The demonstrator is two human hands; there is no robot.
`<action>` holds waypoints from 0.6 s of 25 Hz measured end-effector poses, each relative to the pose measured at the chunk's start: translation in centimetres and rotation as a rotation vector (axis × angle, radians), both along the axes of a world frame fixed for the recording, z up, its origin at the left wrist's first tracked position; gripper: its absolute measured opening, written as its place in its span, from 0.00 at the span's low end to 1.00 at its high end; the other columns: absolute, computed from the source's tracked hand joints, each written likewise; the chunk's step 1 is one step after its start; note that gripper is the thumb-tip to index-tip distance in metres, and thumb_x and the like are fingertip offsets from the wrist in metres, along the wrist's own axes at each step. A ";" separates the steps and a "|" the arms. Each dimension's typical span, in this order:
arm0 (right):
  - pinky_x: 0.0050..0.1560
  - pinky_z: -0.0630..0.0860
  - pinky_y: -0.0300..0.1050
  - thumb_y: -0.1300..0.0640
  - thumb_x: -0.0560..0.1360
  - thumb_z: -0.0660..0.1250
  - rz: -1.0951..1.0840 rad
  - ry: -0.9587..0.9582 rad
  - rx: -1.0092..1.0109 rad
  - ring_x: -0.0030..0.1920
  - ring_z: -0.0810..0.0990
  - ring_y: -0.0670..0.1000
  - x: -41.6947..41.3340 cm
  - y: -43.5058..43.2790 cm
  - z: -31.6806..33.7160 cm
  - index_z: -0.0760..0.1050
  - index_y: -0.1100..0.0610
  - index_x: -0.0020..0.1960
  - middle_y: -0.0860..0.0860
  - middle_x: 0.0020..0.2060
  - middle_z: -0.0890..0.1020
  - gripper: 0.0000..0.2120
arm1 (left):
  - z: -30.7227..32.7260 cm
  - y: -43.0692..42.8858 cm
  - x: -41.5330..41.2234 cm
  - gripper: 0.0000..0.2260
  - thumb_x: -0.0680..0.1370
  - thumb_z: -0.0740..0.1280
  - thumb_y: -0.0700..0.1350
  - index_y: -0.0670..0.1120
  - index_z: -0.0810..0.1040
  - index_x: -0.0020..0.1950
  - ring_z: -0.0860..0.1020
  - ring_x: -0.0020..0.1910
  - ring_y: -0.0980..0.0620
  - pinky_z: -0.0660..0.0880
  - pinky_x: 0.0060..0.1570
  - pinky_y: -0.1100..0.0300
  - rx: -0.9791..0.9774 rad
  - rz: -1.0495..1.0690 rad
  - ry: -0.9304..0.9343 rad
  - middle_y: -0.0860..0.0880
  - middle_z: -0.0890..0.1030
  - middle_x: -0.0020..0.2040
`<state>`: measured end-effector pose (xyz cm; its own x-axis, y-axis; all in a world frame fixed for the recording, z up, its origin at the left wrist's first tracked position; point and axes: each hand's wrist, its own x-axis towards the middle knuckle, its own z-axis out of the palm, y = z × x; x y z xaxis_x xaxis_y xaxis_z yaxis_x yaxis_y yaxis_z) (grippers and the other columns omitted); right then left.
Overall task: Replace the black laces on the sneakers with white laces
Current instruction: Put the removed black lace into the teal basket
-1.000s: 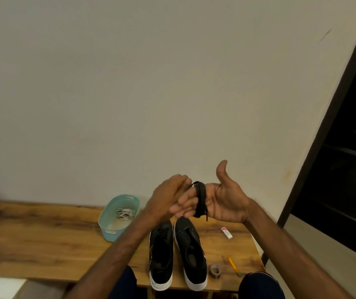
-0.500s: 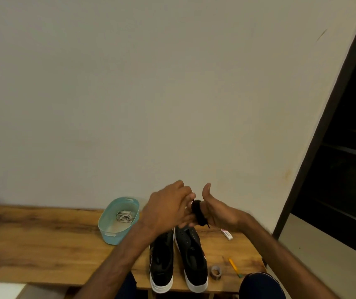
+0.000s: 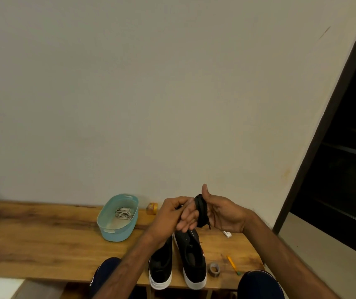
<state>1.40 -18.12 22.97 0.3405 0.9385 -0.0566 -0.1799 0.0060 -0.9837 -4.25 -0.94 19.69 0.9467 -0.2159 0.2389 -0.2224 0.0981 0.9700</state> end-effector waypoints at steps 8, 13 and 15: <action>0.63 0.76 0.51 0.36 0.79 0.60 -0.084 0.172 0.135 0.54 0.84 0.58 -0.1 1.0 -1.2 0.80 0.61 0.49 0.63 0.51 0.84 0.28 | -0.7 -1.1 -1.1 0.12 0.85 0.53 0.48 0.45 0.70 0.46 0.67 0.30 0.58 0.63 0.33 0.61 -0.024 0.029 0.050 0.54 0.71 0.32; 0.63 0.75 0.48 0.35 0.79 0.59 -0.056 0.165 0.127 0.51 0.84 0.53 -0.3 1.0 -0.6 0.78 0.56 0.42 0.58 0.48 0.86 0.24 | -0.6 -1.6 -1.0 0.20 0.83 0.52 0.56 0.46 0.78 0.47 0.76 0.40 0.49 0.74 0.48 0.54 0.050 0.114 0.004 0.45 0.75 0.36; 0.63 0.74 0.48 0.36 0.80 0.58 -0.072 0.121 0.100 0.52 0.84 0.54 0.0 1.0 -0.1 0.77 0.55 0.41 0.58 0.48 0.85 0.24 | -0.4 -1.3 -0.9 0.20 0.84 0.52 0.54 0.46 0.79 0.47 0.77 0.42 0.50 0.74 0.48 0.56 0.110 0.158 -0.062 0.46 0.76 0.37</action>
<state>1.39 -17.10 22.83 0.4032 0.9150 -0.0093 -0.2928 0.1194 -0.9487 -5.15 -2.24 19.25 0.9550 -0.0935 0.2814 -0.2867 -0.0491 0.9568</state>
